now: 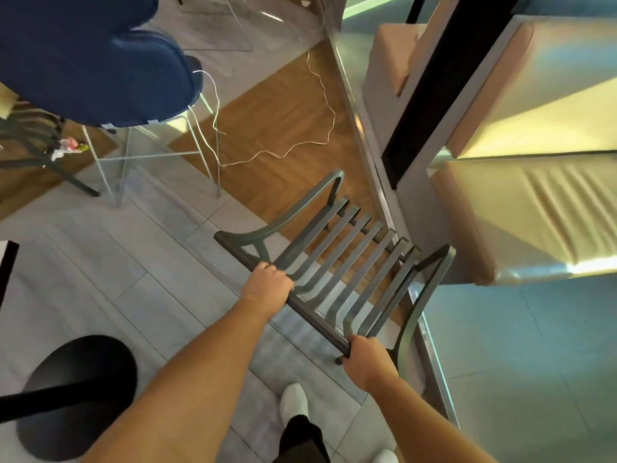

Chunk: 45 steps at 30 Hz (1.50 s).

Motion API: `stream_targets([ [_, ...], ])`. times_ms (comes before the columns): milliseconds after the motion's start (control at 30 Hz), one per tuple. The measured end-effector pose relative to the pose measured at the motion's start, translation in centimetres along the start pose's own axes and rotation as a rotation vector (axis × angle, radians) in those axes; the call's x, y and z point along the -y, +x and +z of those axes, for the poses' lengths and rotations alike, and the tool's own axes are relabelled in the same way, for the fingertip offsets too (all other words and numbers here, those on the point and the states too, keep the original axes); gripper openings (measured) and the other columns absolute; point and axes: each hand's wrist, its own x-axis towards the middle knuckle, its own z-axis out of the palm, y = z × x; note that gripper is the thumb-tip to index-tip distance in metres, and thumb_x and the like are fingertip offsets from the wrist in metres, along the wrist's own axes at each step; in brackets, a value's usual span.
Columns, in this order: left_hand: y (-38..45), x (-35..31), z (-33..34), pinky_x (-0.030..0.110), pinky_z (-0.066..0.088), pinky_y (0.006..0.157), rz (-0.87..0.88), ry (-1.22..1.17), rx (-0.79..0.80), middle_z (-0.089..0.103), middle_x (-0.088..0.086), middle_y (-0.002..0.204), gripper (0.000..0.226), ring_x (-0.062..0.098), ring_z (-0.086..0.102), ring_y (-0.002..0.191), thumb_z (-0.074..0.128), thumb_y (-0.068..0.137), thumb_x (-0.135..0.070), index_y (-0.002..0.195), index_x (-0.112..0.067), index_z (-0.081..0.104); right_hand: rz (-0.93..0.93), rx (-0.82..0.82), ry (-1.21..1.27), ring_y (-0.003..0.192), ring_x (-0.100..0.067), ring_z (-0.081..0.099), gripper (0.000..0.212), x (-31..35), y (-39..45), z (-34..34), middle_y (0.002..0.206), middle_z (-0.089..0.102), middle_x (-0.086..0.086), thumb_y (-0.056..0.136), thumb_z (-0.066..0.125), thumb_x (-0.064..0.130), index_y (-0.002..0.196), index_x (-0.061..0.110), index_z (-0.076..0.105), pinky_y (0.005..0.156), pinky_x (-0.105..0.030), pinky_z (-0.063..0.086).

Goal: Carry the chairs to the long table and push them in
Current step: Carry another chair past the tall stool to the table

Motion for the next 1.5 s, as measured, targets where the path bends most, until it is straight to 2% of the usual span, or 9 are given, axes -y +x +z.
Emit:
stream_targets([
  [167,-0.6,-0.6,-0.2,0.042,0.035,0.109,-0.026,0.038,0.017,0.068,0.005,0.127,0.034,0.029,0.056,0.123,0.062,0.101,-0.033,0.134,-0.029,0.065,-0.012,-0.029,0.003,0.075,-0.02,0.059,0.027,0.1,-0.6,0.2,0.085,0.059,0.001,0.099,0.051,0.014,0.121,0.017,0.067,0.072,-0.03,0.051],
  [300,-2.6,-1.2,1.0,0.042,0.035,0.106,-0.08,0.031,0.021,0.068,0.007,0.126,0.035,0.031,0.056,0.122,0.061,0.101,-0.022,0.135,-0.027,0.064,-0.063,-0.009,-0.047,0.075,-0.019,0.058,0.029,-0.5,-0.9,0.5,0.084,0.058,0.002,0.098,0.049,0.011,0.12,0.019,0.067,0.074,-0.031,0.054],
  [367,-4.0,-1.5,1.8,0.044,0.035,0.107,-0.109,0.007,0.036,0.068,0.007,0.127,0.034,0.031,0.055,0.123,0.059,0.103,-0.024,0.137,-0.026,0.063,-0.1,0.009,-0.089,0.074,-0.019,0.058,0.03,-0.7,-1.1,0.8,0.083,0.057,0.002,0.098,0.048,0.01,0.119,0.018,0.068,0.072,-0.03,0.052],
  [533,-7.4,-3.1,3.1,0.042,0.036,0.105,-0.235,-0.064,0.089,0.068,0.008,0.125,0.03,0.032,0.055,0.123,0.056,0.103,-0.025,0.131,-0.025,0.065,-0.178,0.04,-0.196,0.087,-0.023,0.067,0.03,-1.4,-1.2,0.6,0.087,0.06,0.003,0.096,0.048,0.014,0.114,0.025,0.07,0.068,-0.029,0.049],
  [733,-10.6,-6.8,4.1,0.042,0.04,0.103,-0.413,-0.15,0.119,0.07,0.005,0.117,0.027,0.03,0.059,0.119,0.055,0.101,-0.017,0.123,-0.026,0.07,-0.317,0.075,-0.326,0.078,-0.016,0.065,0.026,-3.0,-0.3,-0.9,0.087,0.064,0.004,0.096,0.051,0.016,0.11,0.027,0.07,0.065,-0.028,0.05],
  [833,-11.8,-9.4,4.5,0.043,0.04,0.107,-0.518,-0.193,0.134,0.071,0.005,0.12,0.032,0.031,0.058,0.123,0.056,0.098,-0.012,0.123,-0.025,0.07,-0.402,0.1,-0.405,0.084,-0.017,0.067,0.023,-4.1,-0.1,-1.9,0.092,0.066,0.002,0.098,0.05,0.017,0.111,0.023,0.069,0.068,-0.027,0.05],
  [1033,-14.0,-14.5,5.3,0.04,0.046,0.098,-0.72,-0.323,0.15,0.071,0.004,0.109,0.032,0.027,0.063,0.108,0.051,0.097,-0.005,0.114,-0.022,0.072,-0.597,0.139,-0.605,0.1,-0.023,0.067,0.025,-5.3,0.6,-3.9,0.109,0.068,-0.005,0.101,0.05,0.018,0.12,0.02,0.066,0.079,-0.031,0.051],
  [1367,-16.1,-22.3,5.4,0.038,0.048,0.088,-1.021,-0.635,0.288,0.069,0.005,0.112,0.024,0.027,0.064,0.108,0.053,0.1,-0.012,0.118,-0.016,0.068,-0.883,0.206,-0.904,0.104,-0.021,0.066,0.028,-4.0,2.0,-6.2,0.115,0.067,-0.002,0.103,0.051,0.021,0.128,0.026,0.062,0.093,-0.034,0.051],
  [1500,-16.9,-24.0,5.3,0.037,0.045,0.081,-1.116,-0.793,0.316,0.067,0.005,0.113,0.021,0.026,0.065,0.106,0.059,0.1,-0.025,0.116,-0.015,0.069,-0.973,0.213,-1.037,0.108,-0.023,0.064,0.028,-2.2,2.5,-6.1,0.119,0.066,-0.003,0.102,0.05,0.02,0.127,0.028,0.061,0.098,-0.037,0.052],
])
